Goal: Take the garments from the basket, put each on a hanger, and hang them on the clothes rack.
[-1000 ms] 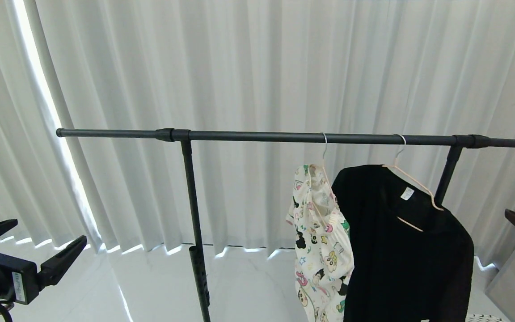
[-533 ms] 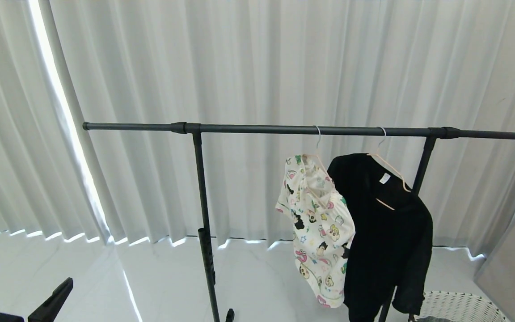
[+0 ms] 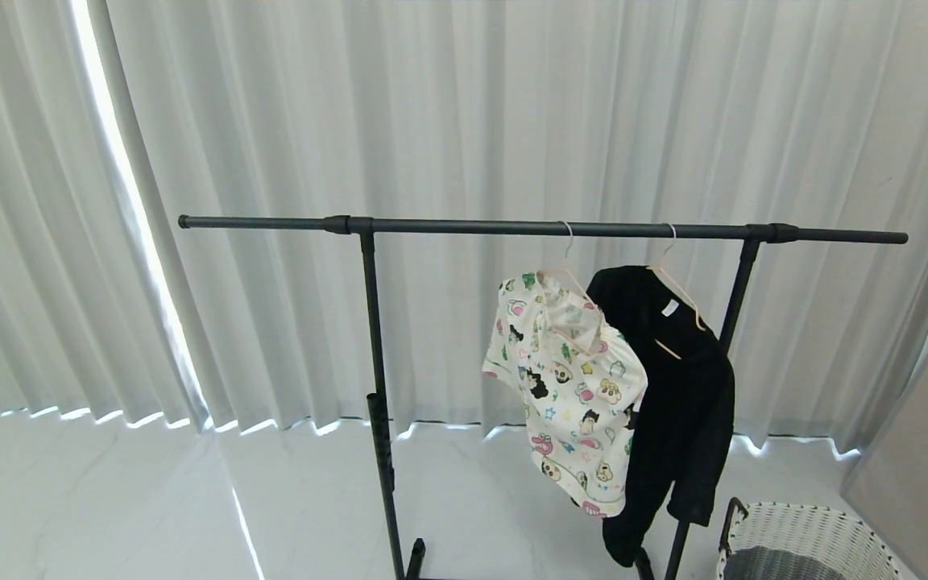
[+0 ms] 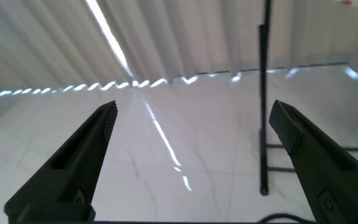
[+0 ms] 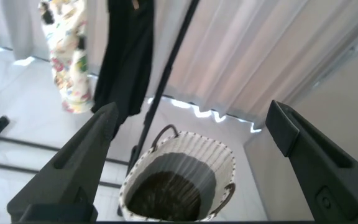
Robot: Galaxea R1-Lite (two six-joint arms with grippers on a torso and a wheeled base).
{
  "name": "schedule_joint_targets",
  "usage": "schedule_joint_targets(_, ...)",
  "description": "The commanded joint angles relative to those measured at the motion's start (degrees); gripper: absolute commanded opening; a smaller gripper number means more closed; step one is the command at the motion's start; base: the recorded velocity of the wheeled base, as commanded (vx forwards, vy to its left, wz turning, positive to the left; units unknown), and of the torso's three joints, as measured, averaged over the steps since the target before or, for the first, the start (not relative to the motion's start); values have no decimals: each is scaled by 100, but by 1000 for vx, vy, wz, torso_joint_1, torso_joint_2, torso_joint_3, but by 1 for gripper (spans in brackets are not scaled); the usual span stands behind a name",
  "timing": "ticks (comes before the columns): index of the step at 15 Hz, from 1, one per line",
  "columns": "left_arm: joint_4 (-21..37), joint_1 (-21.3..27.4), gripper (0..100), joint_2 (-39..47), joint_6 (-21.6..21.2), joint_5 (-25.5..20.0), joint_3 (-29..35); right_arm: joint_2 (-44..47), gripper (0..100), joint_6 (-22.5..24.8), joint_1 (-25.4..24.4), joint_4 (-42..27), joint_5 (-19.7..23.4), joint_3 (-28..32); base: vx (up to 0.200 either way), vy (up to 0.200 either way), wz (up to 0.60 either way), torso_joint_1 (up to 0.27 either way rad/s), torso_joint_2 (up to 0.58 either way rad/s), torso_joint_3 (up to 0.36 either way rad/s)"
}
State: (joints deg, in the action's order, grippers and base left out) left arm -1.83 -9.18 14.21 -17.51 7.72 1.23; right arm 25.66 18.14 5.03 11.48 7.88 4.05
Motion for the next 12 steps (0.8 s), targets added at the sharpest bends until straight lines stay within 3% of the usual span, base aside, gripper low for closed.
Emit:
schedule_joint_targets(1,236,-40,100,-859,344,485,44,-1564,100,-3,-2,-867,30,-167,0,0,0,0,0,0)
schedule_joint_targets(2,227,-40,100,-868,459,503,26,-2048,100,-118,-2,-1394,21,-203,0,0,0,0,0,0)
schedule_joint_targets(8,236,13,100,-841,573,397,26,-2030,100,-610,-2,-1210,-49,-255,0,0,0,0,0,0)
schedule_joint_targets(10,236,663,100,-666,582,-156,26,-2030,100,-460,-2,-1210,-23,-255,0,0,0,0,0,0)
schedule_joint_targets(12,236,1445,100,-683,582,-104,26,-2030,100,-381,-11,-1219,188,-255,0,0,0,0,0,0)
